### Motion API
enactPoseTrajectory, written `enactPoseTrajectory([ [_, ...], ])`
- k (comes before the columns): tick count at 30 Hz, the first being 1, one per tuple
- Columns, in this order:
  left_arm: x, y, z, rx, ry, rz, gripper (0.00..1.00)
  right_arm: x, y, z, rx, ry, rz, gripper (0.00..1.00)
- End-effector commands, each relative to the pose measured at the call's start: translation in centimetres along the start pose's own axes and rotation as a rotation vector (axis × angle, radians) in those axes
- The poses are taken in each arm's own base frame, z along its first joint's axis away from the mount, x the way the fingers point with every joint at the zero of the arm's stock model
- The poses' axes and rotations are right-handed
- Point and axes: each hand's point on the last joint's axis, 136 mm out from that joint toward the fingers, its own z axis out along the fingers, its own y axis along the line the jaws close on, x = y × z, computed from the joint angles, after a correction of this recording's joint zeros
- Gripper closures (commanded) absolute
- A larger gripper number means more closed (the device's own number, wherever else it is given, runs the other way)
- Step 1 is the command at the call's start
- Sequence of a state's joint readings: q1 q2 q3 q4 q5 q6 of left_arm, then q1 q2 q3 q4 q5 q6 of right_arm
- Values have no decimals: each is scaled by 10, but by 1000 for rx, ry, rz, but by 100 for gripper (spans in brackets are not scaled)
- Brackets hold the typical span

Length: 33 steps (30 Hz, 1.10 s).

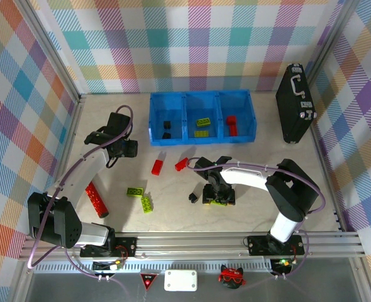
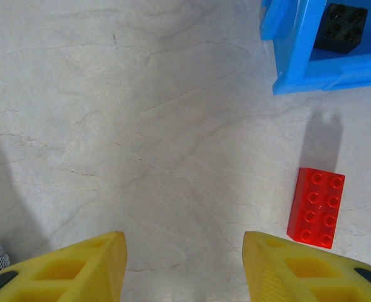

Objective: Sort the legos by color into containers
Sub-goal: Pick up the lego from the bottom-center of the table.

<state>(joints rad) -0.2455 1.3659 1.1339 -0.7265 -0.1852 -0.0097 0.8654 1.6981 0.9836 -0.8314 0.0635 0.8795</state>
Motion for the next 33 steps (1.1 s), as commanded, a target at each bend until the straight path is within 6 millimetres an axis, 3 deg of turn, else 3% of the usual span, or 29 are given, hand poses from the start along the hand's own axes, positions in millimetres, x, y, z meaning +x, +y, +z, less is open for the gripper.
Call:
enactPoseTrajectory([
  [1,2,5,2,-14,5,3,49,-10,8,-5,-10,-47,19,22],
  [9,2,6,3,-17,8,4,49,-15,16,-12,-51,-70,23,23],
  [25,3,5,4,-16,15,6,49,-12,11,-7,-18,-52,6,31],
  [33,3,6,4,-18,16,6,49,-17,11,-25,-25,-94,-9,34],
])
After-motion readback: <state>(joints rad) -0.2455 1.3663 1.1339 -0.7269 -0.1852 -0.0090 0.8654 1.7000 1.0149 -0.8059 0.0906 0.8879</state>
